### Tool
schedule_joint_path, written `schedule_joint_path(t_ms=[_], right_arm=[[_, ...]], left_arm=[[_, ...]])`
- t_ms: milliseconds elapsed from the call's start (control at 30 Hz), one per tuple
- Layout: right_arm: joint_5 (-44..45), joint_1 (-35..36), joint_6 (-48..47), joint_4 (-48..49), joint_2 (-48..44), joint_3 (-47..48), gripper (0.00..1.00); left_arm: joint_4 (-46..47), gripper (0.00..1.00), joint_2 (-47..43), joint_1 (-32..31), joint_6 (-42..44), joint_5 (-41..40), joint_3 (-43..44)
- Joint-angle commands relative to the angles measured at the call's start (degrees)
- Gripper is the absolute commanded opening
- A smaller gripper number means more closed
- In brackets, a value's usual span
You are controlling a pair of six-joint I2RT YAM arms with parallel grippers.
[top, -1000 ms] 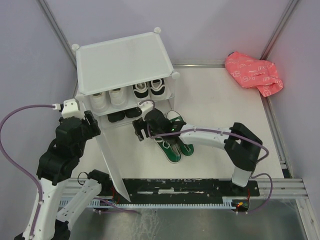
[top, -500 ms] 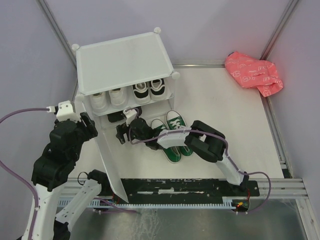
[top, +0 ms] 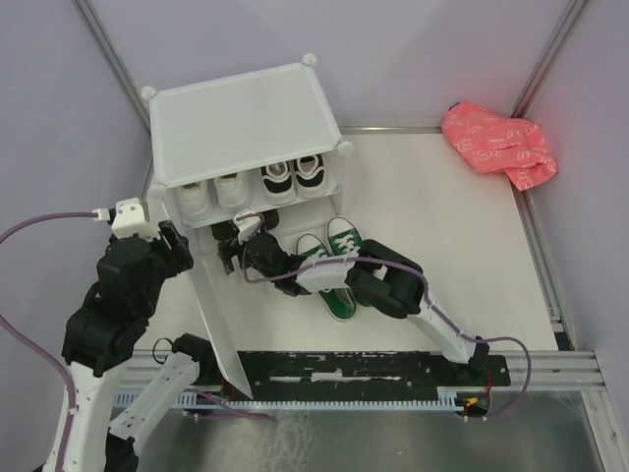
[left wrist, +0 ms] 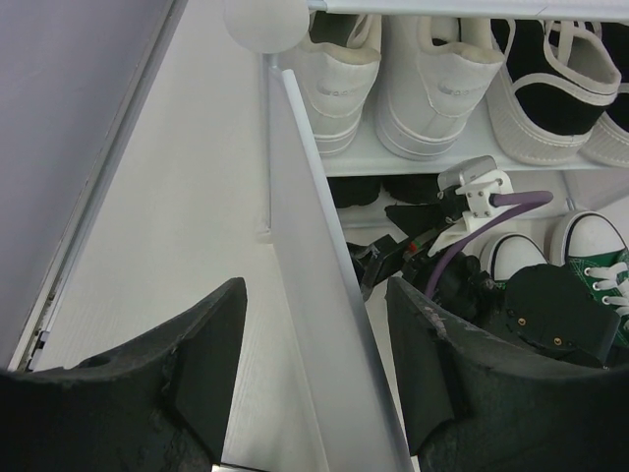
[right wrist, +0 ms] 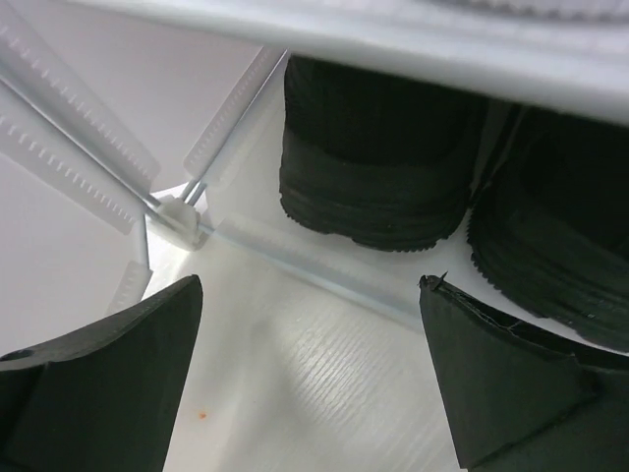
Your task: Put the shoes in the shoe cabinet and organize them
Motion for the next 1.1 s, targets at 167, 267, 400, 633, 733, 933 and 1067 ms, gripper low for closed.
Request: schedule_joint_path(t_ms=[167, 267, 400, 633, 733, 933, 1067], right_arm=[[5.0, 0.1, -6.6, 2.6, 3.2, 8.3, 0.99], [7.5, 0.1, -8.2, 4.5, 5.6, 10.9, 0.99], [11.6, -0.5, -6.8, 5.0, 9.4, 14.9, 0.99], [12.1, -1.0, -0.8, 3.7, 11.0, 16.9, 0.86], [9.7, -1.5, 2.1, 4.6, 11.0, 15.8, 0.65], [1.8, -1.7, 5.3, 13.6, 10.6, 11.6, 0.33], [-3.1, -1.8, 5.6, 15.4, 9.8, 10.1, 0.23]], left_arm=[[3.7, 0.66, -0.2, -0.1, -0.7, 1.1, -0.2], [4.0, 0.66, -0.2, -0.1, -0.7, 1.3, -0.7], [4.0, 0.65, -0.2, -0.1, -0.6, 2.2, -1.1], [3.5, 0.65, -0.6, -0.1, -0.5, 2.2, -0.3], [3.5, 0.65, -0.6, 0.0, -0.8, 2.4, -0.3], [3.7, 0.65, -0.4, -0.1, -0.7, 2.5, 0.0], [3.8, 0.64, -0.3, -0.1, -0.7, 2.5, 0.0]])
